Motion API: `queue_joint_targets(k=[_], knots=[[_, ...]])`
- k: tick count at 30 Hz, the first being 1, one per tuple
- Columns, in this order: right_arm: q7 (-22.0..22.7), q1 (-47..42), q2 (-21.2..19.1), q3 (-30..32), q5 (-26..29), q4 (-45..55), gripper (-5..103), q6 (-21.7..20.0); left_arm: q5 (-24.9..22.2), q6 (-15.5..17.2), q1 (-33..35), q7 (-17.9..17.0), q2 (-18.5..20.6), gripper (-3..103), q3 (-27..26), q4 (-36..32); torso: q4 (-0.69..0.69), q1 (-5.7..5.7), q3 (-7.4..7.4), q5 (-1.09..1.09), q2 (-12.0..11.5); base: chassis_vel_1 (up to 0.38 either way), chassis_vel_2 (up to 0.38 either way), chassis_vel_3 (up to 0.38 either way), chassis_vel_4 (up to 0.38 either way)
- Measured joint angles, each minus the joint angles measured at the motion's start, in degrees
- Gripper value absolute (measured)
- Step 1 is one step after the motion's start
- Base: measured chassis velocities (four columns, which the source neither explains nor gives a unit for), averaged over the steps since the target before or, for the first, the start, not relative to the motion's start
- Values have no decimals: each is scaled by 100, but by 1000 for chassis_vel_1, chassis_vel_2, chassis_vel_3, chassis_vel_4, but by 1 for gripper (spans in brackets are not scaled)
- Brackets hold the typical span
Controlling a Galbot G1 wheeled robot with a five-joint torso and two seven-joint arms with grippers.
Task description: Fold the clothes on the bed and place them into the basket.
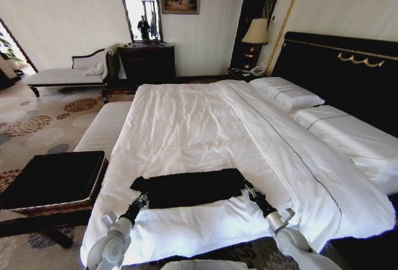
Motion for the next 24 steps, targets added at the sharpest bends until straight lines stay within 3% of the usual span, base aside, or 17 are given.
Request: queue_joint_targets(k=[2,5,7,9,11,12,17,24], knots=[[71,-52,-7,210,-8,180,34,71,-111,-8,57,-12,-9,39,-217,-262,0,0,-1,-1,0,0,0,0,0],[374,168,16,341,24,325,51,114,-339,32,-267,-262,-6,55,-461,-451,0,-1,-1,0,1,0,0,0,0],[656,544,105,31,30,168,56,-45,-258,108,-745,-533,-43,60,-207,-184,-1,0,-1,0,0,0,0,0,0],[778,653,138,-100,11,108,61,-127,-160,138,-860,-584,-77,66,-71,-84,-2,0,0,0,0,0,0,0,0],[1362,1095,240,-772,-306,-53,73,-603,612,164,-1184,-628,-230,77,604,335,-1,2,1,0,-1,0,0,0,0],[1362,1095,240,-772,-306,-53,73,-603,612,164,-1184,-628,-230,77,604,335,-1,2,1,0,-1,0,0,0,0],[2125,1657,181,-1863,-1733,-317,94,-1257,1981,48,-1126,-582,-242,97,1528,846,2,0,0,-1,-1,0,0,0,0],[2597,1620,61,-2269,-2224,-460,100,-1513,2703,-69,-835,-680,-272,100,1777,1206,-1,0,-1,0,0,0,0,0,0]])
